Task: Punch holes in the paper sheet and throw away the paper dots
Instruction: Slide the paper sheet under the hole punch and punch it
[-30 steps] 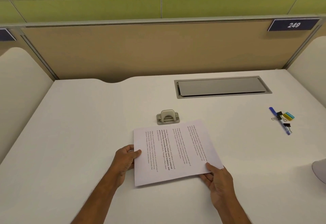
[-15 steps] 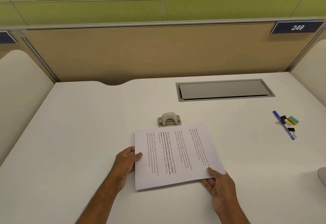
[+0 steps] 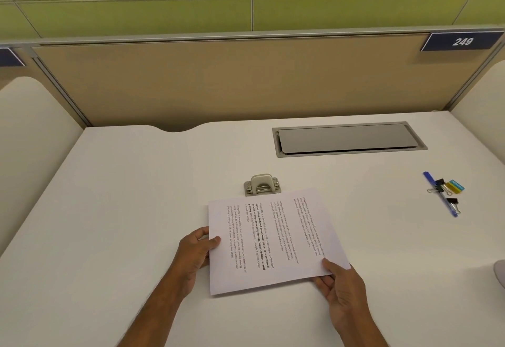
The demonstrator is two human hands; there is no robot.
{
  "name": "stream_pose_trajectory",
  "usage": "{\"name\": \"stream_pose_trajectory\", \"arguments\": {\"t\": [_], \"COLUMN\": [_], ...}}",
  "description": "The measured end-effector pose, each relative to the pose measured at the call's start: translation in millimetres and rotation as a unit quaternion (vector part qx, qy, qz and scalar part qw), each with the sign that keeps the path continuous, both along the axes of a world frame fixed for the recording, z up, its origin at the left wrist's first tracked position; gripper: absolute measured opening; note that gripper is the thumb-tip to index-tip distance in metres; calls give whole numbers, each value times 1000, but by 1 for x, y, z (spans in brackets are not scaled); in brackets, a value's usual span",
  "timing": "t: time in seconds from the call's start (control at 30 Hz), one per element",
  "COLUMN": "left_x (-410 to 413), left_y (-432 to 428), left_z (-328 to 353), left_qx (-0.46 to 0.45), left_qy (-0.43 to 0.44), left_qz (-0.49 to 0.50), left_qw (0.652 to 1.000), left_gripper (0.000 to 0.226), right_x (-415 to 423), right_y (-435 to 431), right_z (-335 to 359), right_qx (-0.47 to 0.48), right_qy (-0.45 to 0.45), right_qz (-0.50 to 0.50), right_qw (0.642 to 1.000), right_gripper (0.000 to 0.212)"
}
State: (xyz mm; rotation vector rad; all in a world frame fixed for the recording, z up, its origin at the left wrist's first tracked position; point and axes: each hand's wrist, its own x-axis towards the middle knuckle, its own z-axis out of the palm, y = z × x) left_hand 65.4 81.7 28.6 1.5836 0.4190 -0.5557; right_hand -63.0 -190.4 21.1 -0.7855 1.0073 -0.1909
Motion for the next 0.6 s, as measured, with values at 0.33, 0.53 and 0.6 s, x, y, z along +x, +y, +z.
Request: {"name": "stream_pose_trajectory", "arguments": {"t": [0.33,0.53,0.6], "left_x": [2,2,1], "left_y": [-3,-5,-5], "left_z": [2,2,3], "left_qx": [-2,-2,-5], "left_qy": [7,12,14], "left_qz": [-3,-8,-8], "left_qw": [1000,1000,1000], "left_gripper": [23,23,22], "right_x": [3,6,6], "right_y": [-2,-6,-7], "right_z": [4,6,6], "right_qx": [-6,-16,-19], "right_qy": [-1,6,7], "right_qz": [-4,-2,-1], "right_qw": [1000,1000,1000], "right_gripper": [39,42,42]}}
